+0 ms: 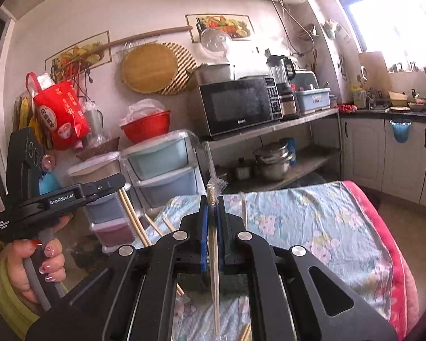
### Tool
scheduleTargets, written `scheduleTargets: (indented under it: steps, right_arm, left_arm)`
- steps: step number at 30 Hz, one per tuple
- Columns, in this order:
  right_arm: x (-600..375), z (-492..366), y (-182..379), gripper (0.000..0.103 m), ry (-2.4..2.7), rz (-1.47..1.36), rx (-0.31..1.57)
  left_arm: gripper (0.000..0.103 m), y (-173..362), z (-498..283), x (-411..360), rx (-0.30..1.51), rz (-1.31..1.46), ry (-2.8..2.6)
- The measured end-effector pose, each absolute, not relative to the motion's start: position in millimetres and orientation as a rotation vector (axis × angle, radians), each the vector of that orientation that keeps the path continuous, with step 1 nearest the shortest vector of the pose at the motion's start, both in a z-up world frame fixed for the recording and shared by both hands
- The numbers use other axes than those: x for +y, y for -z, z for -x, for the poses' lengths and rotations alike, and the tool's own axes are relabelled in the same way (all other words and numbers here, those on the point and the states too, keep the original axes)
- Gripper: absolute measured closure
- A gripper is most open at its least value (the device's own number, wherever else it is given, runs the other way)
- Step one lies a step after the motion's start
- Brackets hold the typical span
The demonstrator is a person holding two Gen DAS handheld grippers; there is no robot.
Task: Organize utensils
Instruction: 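Lift the left gripper's chopstick over the green caddy while the right gripper carries its own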
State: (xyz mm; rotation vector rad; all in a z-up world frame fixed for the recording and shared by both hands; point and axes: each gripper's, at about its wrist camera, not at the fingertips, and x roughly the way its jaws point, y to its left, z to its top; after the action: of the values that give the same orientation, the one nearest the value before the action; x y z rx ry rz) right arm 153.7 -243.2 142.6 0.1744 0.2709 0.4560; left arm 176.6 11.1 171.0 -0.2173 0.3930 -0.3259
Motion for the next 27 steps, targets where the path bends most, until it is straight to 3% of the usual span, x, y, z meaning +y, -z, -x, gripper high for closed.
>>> scheduleTargets:
  steps: [27]
  right_arm:
    - [-202, -197, -194, 0.097, -0.480, -0.080, 0.161]
  left_arm:
    - [0.100, -219, -205, 36, 0.259, 0.150, 0.176]
